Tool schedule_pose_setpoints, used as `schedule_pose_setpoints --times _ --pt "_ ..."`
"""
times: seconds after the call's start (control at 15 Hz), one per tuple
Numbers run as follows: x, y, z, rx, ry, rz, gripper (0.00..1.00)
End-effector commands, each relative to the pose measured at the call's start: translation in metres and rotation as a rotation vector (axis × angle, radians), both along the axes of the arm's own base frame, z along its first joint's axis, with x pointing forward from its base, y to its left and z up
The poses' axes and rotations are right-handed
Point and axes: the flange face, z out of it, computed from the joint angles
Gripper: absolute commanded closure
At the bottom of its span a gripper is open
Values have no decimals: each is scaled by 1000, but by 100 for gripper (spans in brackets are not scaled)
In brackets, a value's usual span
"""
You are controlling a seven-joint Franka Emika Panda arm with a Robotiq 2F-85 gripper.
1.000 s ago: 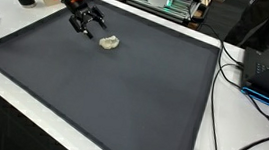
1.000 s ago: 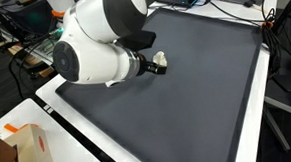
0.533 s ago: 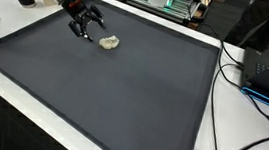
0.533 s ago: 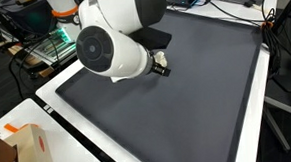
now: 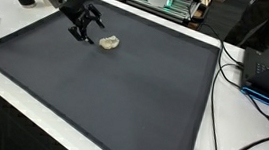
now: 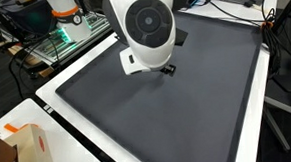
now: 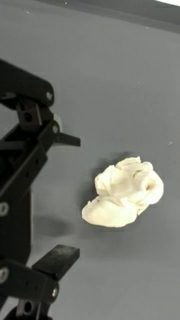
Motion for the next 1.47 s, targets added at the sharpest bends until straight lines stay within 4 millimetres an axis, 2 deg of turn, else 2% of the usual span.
schedule_pose_setpoints --times 0.0,0.73,1.4 --pt "15 18 4 -100 64 67 0" --pt "42 106 13 -395 119 380 0" --pt "36 192 20 -645 69 772 0"
